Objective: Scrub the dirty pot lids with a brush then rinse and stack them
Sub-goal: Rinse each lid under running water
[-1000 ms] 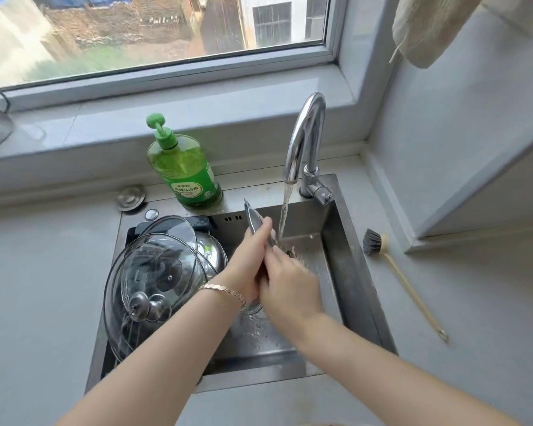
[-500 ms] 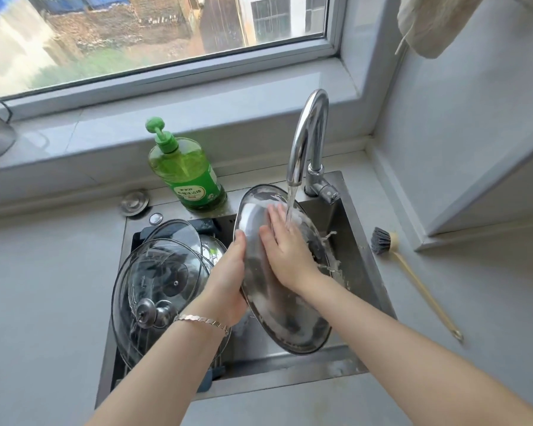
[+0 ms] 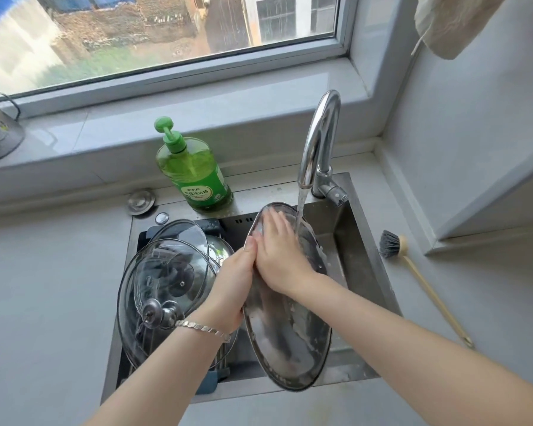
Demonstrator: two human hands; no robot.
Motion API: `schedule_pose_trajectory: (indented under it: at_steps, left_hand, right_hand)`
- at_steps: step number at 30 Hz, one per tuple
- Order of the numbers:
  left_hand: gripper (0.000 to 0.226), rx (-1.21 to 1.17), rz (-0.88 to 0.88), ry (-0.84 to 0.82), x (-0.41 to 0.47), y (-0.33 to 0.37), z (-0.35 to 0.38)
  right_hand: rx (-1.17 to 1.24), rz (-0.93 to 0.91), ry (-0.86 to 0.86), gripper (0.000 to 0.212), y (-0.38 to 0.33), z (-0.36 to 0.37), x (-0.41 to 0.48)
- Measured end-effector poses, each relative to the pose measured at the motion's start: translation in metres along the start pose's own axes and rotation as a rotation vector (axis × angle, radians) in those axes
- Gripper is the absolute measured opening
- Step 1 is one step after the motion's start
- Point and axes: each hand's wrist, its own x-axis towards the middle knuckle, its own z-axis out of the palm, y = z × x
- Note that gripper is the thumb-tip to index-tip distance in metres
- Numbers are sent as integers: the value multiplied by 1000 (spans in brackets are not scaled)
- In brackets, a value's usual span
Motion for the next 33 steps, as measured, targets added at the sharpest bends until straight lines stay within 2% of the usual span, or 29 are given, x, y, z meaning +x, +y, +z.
schedule_pose_trajectory:
  at_steps: [2,5,6,7,10,12,14,16,18,20,21,23,25,29,31,33]
  left_hand:
    - [44,27,41,19,-2,0,1]
    - [43,68,75,18,-4,-2,5]
    - [43,80,81,18,-5,-2,7]
    - [42,79,84,27,-5,-2,8]
    - [35,36,105,67,-2,0,8]
    - [36,35,135,85,-2,5,8]
    - [39,32,157,101,-4,11,8]
    - [42,38,177,106,-7,16,7]
    - [46,31,170,129,-7,21,5]
    - [48,-27,144,195,-4,27,5]
    - [47,-66,110,242,-2,29,6]
    - [46,-121,54,347,1,36,10]
    - [47,-131,34,413,3,39,14]
    - [51,-126,48,411,4,37,10]
    - [59,-139,14,394,2,33,5]
    - [55,-137,24,362,-1,33,3]
  right_hand:
    - [29,-7,-14,55,8,-4,5]
    - [177,267,-39,51,16,-15,34]
    - [205,307,-20,50,15,-14,38]
    - [199,280,8,49,13,-10,37]
    - [137,-42,12,51,6,0,18]
    - [101,-86,-5,58,14,-5,22]
    - [193,63,2,59,27,-14,42]
    - [336,226,-36,45,46,-24,61]
    - [393,353,-131,54,65,-26,67]
    - [493,478,-154,60,79,-25,60]
    - [571,518,-146,59,80,-24,53]
    - [679,484,-96,44,75,-18,36]
    - [544,335,-64,34,62,-10,18]
    - [114,98,99,34,60,-6,0]
    - [64,152,85,32,61,-14,4]
    - [1,243,37,35,55,-21,13]
